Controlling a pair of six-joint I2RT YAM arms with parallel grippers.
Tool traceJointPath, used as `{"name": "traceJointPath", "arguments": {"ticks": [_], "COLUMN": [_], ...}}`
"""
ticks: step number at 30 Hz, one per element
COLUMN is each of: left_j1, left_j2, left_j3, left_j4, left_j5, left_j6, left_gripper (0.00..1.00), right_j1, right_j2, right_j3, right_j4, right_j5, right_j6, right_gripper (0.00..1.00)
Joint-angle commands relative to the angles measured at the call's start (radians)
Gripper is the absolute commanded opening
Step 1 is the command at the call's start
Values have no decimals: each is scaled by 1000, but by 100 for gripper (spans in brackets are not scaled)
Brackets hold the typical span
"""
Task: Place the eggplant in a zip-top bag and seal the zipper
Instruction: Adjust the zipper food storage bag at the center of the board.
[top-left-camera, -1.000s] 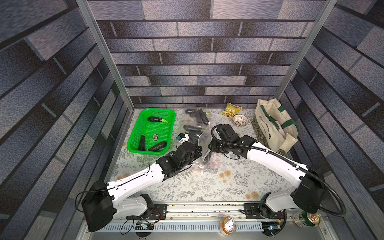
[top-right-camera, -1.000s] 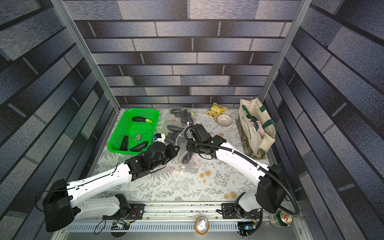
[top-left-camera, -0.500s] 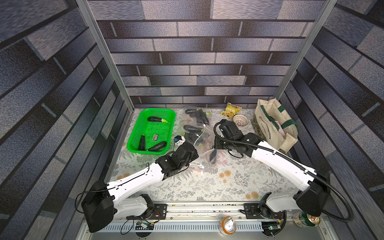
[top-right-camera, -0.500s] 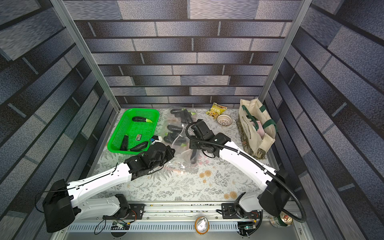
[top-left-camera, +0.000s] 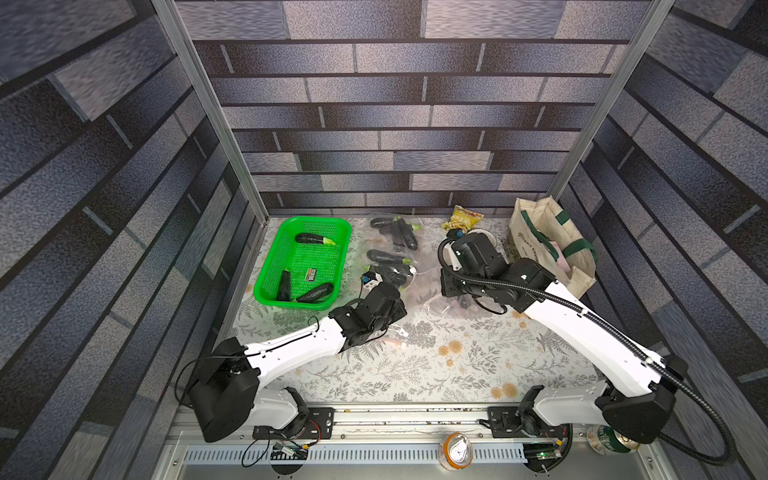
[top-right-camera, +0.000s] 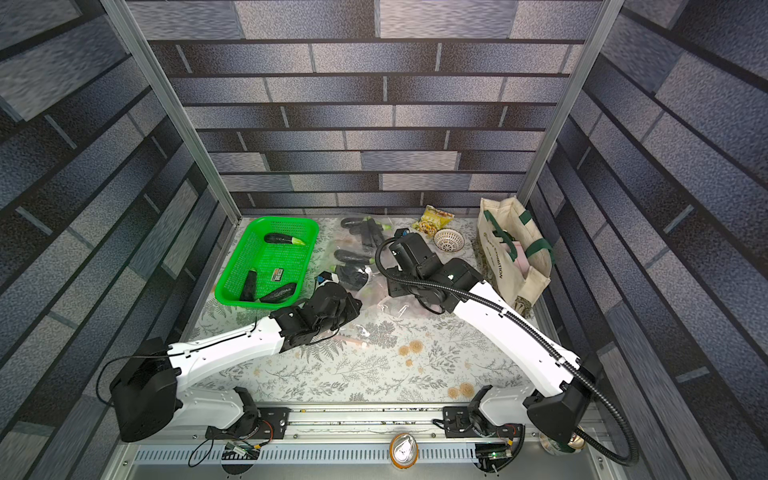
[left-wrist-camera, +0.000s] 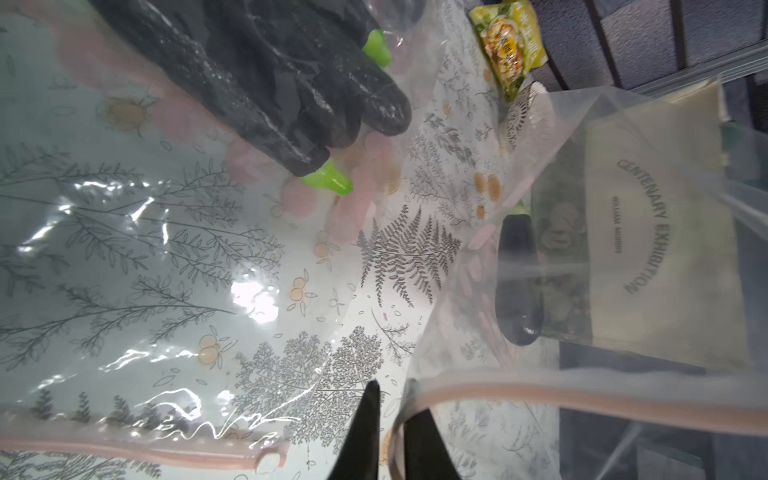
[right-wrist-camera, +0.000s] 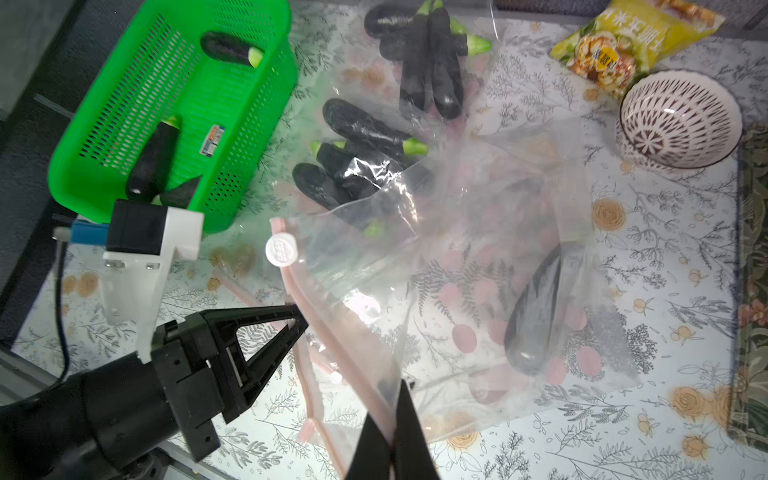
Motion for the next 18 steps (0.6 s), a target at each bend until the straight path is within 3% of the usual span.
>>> {"name": "traceJointPath", "arguments": {"ticks": [1,3,9,14,18], "left_j1": [12,17,33,88,272], "left_j2": [29,15,-139,-328,-410], "left_j3": [-19,-29,-15,49,121], "left_j4": [-44,-60,-185,-387,-590], "left_j5": [0,-12,-38,-97,-63], "left_j6": [23,22,62,124,224], "left_gripper": [20,34,61,70,71], "right_j1": [-9,-10,-14,-14,-14], "right_j2": [58,76,136,151,151], "right_j3": [-92,-135,-164,-158,-156], "right_j4": [51,105,183,199,208], "right_j5": [-17,-39,-88,-98,-112], "right_j6": [36,59,82,86,93], "right_gripper": [0,0,0,0,0]}}
